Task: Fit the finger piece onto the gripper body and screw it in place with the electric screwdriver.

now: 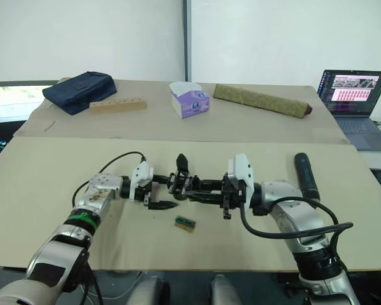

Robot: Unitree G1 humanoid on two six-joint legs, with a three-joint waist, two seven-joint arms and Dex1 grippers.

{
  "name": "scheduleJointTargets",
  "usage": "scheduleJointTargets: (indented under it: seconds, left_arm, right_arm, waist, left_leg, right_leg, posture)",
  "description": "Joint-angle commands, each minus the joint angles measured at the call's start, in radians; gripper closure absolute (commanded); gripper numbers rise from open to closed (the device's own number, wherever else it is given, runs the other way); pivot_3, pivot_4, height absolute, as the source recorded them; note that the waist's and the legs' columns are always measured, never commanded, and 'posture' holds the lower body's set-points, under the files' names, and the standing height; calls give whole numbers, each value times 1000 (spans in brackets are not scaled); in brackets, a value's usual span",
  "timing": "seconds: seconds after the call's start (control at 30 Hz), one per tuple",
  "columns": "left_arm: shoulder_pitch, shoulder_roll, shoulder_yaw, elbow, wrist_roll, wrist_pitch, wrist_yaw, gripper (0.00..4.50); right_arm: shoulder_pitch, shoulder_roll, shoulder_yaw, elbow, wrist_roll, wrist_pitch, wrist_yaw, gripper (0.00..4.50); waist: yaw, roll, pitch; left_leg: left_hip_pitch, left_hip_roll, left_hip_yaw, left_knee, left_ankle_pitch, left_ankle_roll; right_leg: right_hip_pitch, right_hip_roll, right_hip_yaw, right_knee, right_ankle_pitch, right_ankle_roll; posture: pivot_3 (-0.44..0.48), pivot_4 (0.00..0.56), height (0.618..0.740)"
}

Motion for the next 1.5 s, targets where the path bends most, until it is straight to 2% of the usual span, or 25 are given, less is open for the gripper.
scheduleJointTargets:
  seconds: [0.03, 0.27, 0.37, 0.47, 0.5, 0.9, 1.5]
  left_arm:
    - [-33, -17, 5, 42, 16, -39, -7, 0]
    - [-49, -27, 9, 111, 37, -78, -28, 0]
    - [-58, -31, 5, 129, 53, -108, -19, 801]
    - [-61, -31, -15, 156, 95, -139, 22, 2211]
    - [-61, -31, -22, 163, 107, -146, 31, 2270]
    - [-46, -34, -16, 155, 112, -123, 48, 2261]
    - [-19, -31, -36, 135, 120, -108, 27, 2261]
  right_arm:
    - [6, 2, -16, -44, -4, -30, -15, 4072]
    - [-3, 10, -14, -30, -11, -49, -29, 4072]
    - [-25, 25, -7, -5, -24, -74, -27, 4072]
    - [-72, 71, 15, 57, -44, -104, -23, 4072]
    - [-89, 88, 23, 82, -53, -117, -19, 4072]
    - [-190, 220, 95, 323, -160, -233, 10, 4072]
    - [-196, 236, 107, 442, -249, -233, -20, 4072]
  waist:
    - [-1, 0, 0]
    - [-5, 0, 0]
    - [-5, 0, 0]
    - [-5, 0, 0]
    - [-6, 0, 0]
    - [2, 0, -1]
    - [0, 0, -1]
  left_leg:
    - [0, 0, 0, 0, 0, 0]
    - [0, 0, 0, 0, 0, 0]
    - [1, 0, 0, 0, 0, 0]
    - [2, 0, 0, 0, 0, 0]
    - [2, 0, 0, 0, 0, 0]
    - [2, 0, -1, 5, 0, 0]
    - [2, 0, -1, 5, 0, 0]
  right_leg:
    - [0, 0, 0, 0, 0, 0]
    - [0, 0, 0, 0, 0, 0]
    - [1, 0, 0, 0, 0, 0]
    - [1, 0, 0, 0, 0, 0]
    - [1, 0, 0, 1, 0, 0]
    - [3, 0, -1, 3, 1, 1]
    - [3, 0, 0, 4, 1, 1]
  posture:
    - [0, 150, 740]
    - [0, 150, 740]
    - [0, 150, 740]
    - [0, 150, 740]
    - [0, 150, 740]
    - [0, 150, 740]
    - [0, 150, 740]
